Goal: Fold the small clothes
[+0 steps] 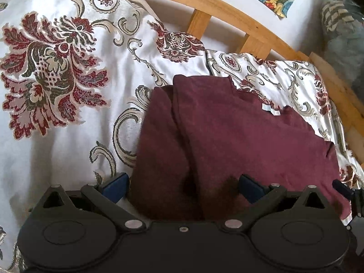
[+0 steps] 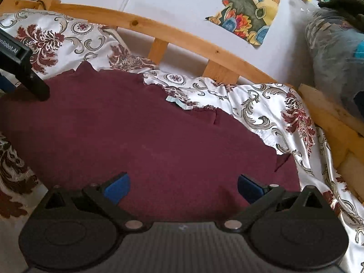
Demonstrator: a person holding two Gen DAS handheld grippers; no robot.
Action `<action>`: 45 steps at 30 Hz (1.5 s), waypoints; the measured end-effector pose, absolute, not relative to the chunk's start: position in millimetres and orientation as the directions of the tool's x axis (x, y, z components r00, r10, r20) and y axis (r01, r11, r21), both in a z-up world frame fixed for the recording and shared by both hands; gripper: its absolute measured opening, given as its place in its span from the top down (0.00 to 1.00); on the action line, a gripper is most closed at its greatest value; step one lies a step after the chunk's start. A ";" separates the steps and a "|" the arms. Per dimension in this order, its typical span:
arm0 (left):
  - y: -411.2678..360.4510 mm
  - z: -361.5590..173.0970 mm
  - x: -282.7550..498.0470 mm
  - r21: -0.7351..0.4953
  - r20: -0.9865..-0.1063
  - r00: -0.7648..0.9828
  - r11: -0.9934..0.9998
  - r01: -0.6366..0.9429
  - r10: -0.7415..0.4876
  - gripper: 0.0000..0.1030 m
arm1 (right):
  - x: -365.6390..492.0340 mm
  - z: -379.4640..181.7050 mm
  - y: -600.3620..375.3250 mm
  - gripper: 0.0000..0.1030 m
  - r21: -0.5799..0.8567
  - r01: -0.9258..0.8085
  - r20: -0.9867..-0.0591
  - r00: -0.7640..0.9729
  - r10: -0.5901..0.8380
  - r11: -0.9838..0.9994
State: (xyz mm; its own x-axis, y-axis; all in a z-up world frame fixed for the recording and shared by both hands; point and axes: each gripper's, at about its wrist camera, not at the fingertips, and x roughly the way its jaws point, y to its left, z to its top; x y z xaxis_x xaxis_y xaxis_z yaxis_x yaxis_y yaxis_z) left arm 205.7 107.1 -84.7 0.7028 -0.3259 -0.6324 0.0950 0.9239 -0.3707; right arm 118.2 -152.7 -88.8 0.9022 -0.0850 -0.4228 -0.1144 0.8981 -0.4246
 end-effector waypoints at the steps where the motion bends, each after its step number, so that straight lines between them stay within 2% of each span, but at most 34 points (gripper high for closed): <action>1: 107.6 -84.6 205.2 -0.371 -0.633 0.704 0.924 0.090 -0.322 0.01 | 117.5 -89.7 -152.7 0.00 -0.426 -0.113 -0.420 0.903 -0.085 0.898; 20: 105.9 -85.1 204.7 -0.343 -0.642 0.706 0.936 0.084 -0.299 0.01 | 112.4 -87.3 -153.6 0.00 -0.431 -0.101 -0.392 0.916 -0.085 0.896; 23: 106.9 -86.1 206.0 -0.338 -0.641 0.706 0.937 0.090 -0.300 0.01 | 107.0 -78.2 -153.5 0.00 -0.426 -0.081 -0.332 0.941 -0.073 0.901; 26: 107.4 -86.6 206.3 -0.341 -0.640 0.708 0.936 0.089 -0.300 0.01 | 107.7 -76.9 -146.7 0.00 -0.451 -0.097 -0.318 0.946 -0.058 0.887; 30: 107.4 -86.3 206.0 -0.339 -0.641 0.707 0.937 0.090 -0.299 0.05 | 112.2 -88.7 -135.0 0.00 -0.514 -0.127 -0.339 0.939 -0.065 0.849; 34: 109.5 -86.1 206.4 -0.363 -0.635 0.705 0.927 0.088 -0.316 0.09 | 116.2 -94.6 -133.8 0.00 -0.510 -0.134 -0.359 0.931 -0.069 0.850; 40: 109.9 -86.6 205.7 -0.369 -0.636 0.704 0.926 0.082 -0.316 0.25 | 108.2 -79.0 -152.1 0.00 -0.408 -0.169 -0.383 0.924 0.000 0.897; 43: 105.9 -83.8 204.6 -0.358 -0.646 0.703 0.932 0.065 -0.297 0.37 | 98.6 -65.3 -167.8 0.00 -0.349 -0.154 -0.372 0.928 0.014 0.925; 45: 99.3 -79.6 204.2 -0.343 -0.655 0.699 0.937 0.063 -0.287 0.56 | 93.1 -60.3 -176.1 0.00 -0.328 -0.140 -0.383 0.924 0.004 0.934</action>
State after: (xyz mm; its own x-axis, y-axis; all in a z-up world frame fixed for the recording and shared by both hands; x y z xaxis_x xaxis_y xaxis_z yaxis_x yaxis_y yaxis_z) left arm 204.2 99.3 -79.6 0.6994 -0.2868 -0.6546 0.0631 0.9371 -0.3432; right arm 93.1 -176.1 -60.3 0.9236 0.0037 -0.3833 -0.1401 0.9341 -0.3285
